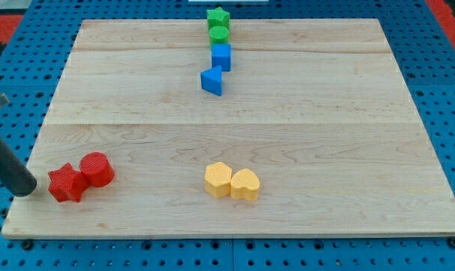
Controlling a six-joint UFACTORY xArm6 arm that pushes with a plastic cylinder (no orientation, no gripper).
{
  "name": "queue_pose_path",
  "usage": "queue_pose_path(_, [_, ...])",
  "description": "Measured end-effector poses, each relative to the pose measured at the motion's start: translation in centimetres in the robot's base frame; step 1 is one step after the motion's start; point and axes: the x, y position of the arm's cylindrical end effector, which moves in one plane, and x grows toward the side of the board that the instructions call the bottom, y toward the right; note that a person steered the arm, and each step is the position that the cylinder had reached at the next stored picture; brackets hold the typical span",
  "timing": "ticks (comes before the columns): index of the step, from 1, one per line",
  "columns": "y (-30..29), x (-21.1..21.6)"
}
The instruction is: Place the red blocks diagonally to the top left of the yellow blocks
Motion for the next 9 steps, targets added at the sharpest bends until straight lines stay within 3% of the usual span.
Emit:
queue_pose_path(1, [1.1, 0.5])
queue_pose_path(3, [9.4, 0.6])
queue_pose_path(5, [10.3, 0.4])
queue_pose_path(6, [14.0, 4.4])
queue_pose_path(7, [17.2, 4.1])
queue_pose_path(9, [14.7, 2.3])
